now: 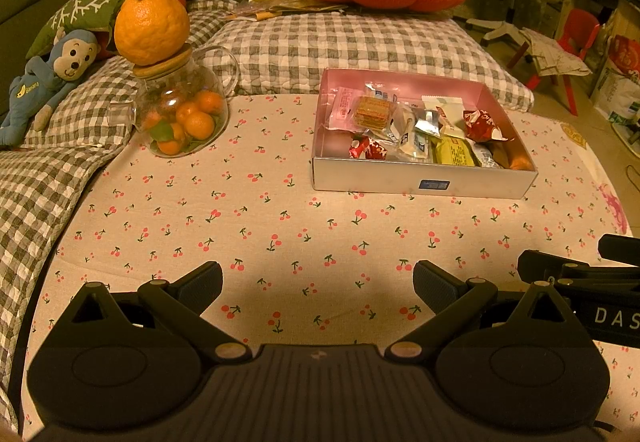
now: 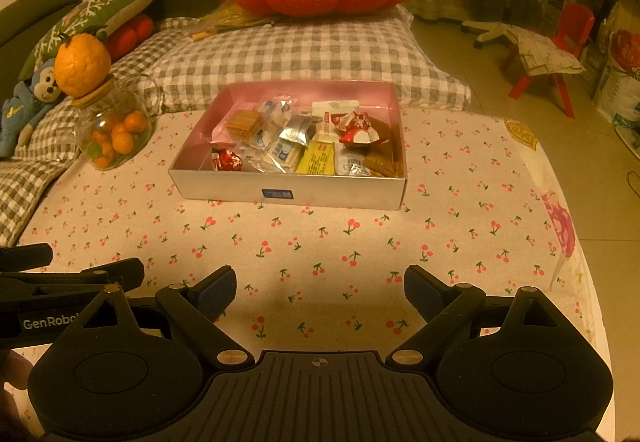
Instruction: Organize snacks
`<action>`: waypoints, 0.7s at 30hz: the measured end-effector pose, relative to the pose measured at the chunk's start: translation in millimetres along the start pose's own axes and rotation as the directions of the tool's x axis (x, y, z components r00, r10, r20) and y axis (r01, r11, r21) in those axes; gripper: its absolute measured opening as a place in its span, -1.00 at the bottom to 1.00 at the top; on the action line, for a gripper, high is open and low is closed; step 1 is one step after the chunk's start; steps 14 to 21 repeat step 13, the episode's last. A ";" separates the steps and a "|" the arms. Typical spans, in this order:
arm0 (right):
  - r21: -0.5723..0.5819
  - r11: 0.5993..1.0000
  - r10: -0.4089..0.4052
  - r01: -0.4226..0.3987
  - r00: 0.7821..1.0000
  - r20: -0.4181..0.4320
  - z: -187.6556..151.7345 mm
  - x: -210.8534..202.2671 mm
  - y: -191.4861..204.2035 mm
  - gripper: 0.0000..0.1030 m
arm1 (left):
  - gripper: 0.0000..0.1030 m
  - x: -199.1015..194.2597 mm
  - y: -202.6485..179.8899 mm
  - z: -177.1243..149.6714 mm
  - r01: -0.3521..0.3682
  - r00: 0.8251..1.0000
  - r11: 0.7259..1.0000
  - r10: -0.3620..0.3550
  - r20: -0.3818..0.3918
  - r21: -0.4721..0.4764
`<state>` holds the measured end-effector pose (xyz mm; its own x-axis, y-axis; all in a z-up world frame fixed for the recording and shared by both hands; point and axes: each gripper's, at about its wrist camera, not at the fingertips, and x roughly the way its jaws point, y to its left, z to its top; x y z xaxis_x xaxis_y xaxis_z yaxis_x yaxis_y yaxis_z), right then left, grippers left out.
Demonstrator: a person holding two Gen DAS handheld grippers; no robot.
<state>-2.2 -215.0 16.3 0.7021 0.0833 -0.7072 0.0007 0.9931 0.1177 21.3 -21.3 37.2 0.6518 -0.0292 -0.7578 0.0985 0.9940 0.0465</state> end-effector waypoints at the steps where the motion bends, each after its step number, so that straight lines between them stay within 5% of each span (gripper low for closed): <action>1: 0.000 1.000 0.000 0.000 1.000 0.000 0.0 0.0 0.0 0.80 | 0.97 0.0 -0.1 0.1 0.000 1.000 1.000 0.000 0.000 0.000; 21: 0.000 1.000 0.001 -0.001 1.000 -0.001 -0.8 0.1 0.7 0.80 | 0.94 1.1 0.1 -2.1 0.004 1.000 1.000 -0.004 -0.002 0.000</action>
